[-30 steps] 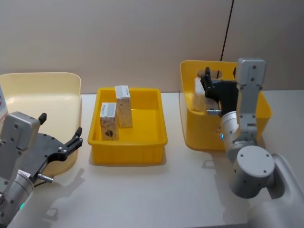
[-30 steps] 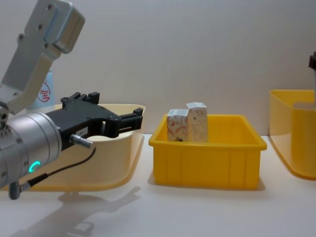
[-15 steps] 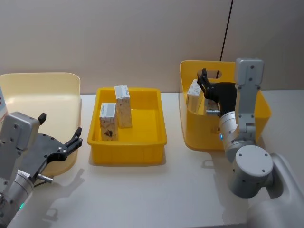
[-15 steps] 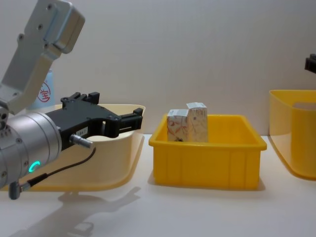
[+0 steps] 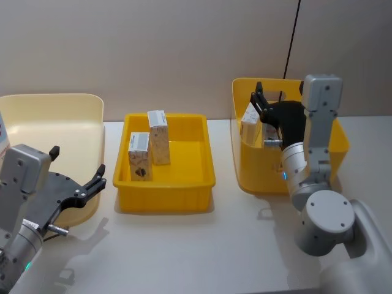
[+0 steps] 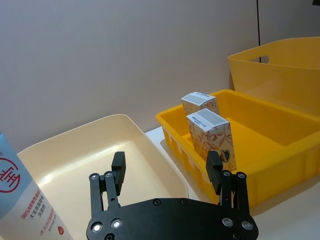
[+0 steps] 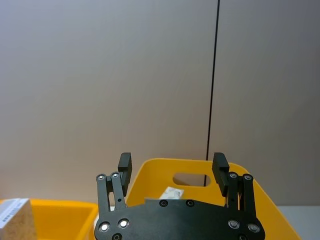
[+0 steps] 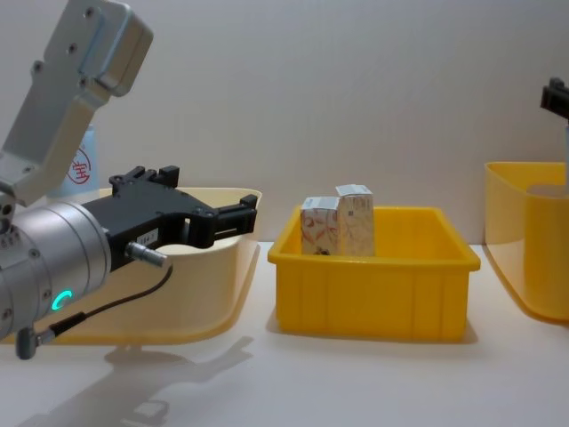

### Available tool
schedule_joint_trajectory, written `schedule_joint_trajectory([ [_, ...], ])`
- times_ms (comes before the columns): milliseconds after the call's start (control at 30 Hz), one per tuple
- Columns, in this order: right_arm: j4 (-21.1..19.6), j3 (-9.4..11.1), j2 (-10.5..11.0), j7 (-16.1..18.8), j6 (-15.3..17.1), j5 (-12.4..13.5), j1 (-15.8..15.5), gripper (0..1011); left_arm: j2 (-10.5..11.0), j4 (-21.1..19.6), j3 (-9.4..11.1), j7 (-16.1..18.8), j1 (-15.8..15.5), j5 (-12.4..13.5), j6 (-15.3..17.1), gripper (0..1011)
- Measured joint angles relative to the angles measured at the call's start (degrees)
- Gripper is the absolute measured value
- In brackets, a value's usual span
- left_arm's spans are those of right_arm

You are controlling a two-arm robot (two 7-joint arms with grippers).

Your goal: Bimanual collaborative sorting of washing and personal care products

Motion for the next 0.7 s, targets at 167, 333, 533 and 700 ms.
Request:
schedule_joint_trajectory([
  [167,-0.37,-0.05,0.29,1.76,-2.5,0.9,-0.38,1001,0.0,0.0,0.0,0.0,0.0,0.0,0.0,1003],
  [333,-0.85,-0.09,0.48,3.61,-4.68,1.95,-0.83,1001,0.0,0.0,0.0,0.0,0.0,0.0,0.0,1003],
  [533,-1.23,-0.12,0.63,4.85,-6.13,2.62,-1.19,1001,0.0,0.0,0.0,0.0,0.0,0.0,0.0,1003],
  [700,-1.66,-0.39,1.08,5.01,-5.91,3.08,-1.68,1001,0.0,0.0,0.0,0.0,0.0,0.0,0.0,1003],
])
